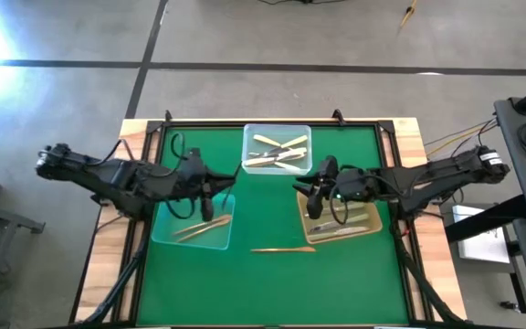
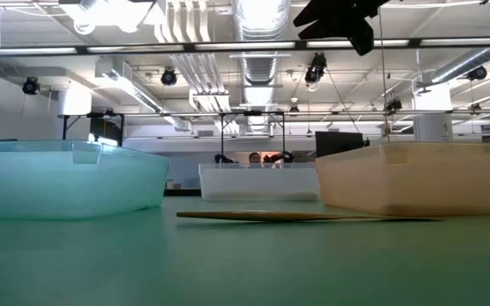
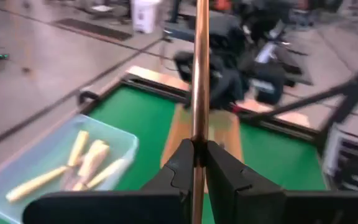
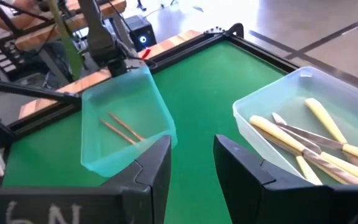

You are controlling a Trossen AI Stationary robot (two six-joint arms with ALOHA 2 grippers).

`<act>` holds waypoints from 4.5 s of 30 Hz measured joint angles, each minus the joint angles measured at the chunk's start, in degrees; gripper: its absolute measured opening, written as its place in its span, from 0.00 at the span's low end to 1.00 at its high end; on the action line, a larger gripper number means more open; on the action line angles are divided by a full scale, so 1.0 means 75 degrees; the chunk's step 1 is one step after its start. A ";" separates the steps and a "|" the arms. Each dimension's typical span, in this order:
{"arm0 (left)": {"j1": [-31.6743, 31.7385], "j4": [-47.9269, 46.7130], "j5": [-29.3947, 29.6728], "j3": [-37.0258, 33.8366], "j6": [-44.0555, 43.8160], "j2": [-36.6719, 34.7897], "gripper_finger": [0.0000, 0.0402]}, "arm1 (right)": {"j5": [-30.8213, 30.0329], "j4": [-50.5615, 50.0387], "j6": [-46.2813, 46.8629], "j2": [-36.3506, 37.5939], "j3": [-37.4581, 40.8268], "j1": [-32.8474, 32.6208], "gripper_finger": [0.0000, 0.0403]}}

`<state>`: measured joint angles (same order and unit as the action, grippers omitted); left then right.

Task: Sort silverware by color (type)
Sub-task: Put the gold knife into the blue bin

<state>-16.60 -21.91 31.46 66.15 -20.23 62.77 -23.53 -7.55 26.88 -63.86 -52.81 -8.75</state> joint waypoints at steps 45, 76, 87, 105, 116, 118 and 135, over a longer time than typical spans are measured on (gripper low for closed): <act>0.0020 -0.2835 -0.4271 -0.3105 -0.2401 -0.2120 0.21 | 0.3437 -0.2255 0.1360 -0.3392 -0.1665 0.0221 0.30; 0.0006 -0.2216 -0.4281 -0.2168 -0.2242 -0.1702 0.21 | 0.4558 -0.3693 -0.2763 -0.6204 -0.3958 -0.0350 0.44; 0.0006 -0.1841 -0.4275 -0.2174 -0.2788 -0.1582 0.21 | 0.4538 -0.3867 -0.2613 -0.6518 -0.4221 -0.0780 0.42; 0.0006 -0.1047 -0.4363 -0.2177 -0.2806 -0.0517 0.21 | 0.3149 -0.3100 -0.2306 -0.6518 -0.4192 -0.1016 0.36; -0.0192 0.0132 -0.4605 -0.1641 -0.1695 -0.0216 0.21 | 0.3112 -0.2420 -0.1643 -0.6518 -0.3768 -0.0948 0.35; -0.0190 -0.0008 -0.4599 -0.1313 -0.1431 -0.0205 0.21 | 0.3112 -0.2286 -0.1519 -0.6518 -0.3641 -0.0945 0.35; -0.0198 -0.1107 -0.4056 0.1199 0.0188 -0.0199 0.21 | 0.2824 -0.1802 -0.1265 -0.6474 -0.2946 -0.0918 0.18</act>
<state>-18.09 -30.21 1.04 75.14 -18.82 61.28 -2.35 -21.07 17.40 -112.42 -74.91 -15.63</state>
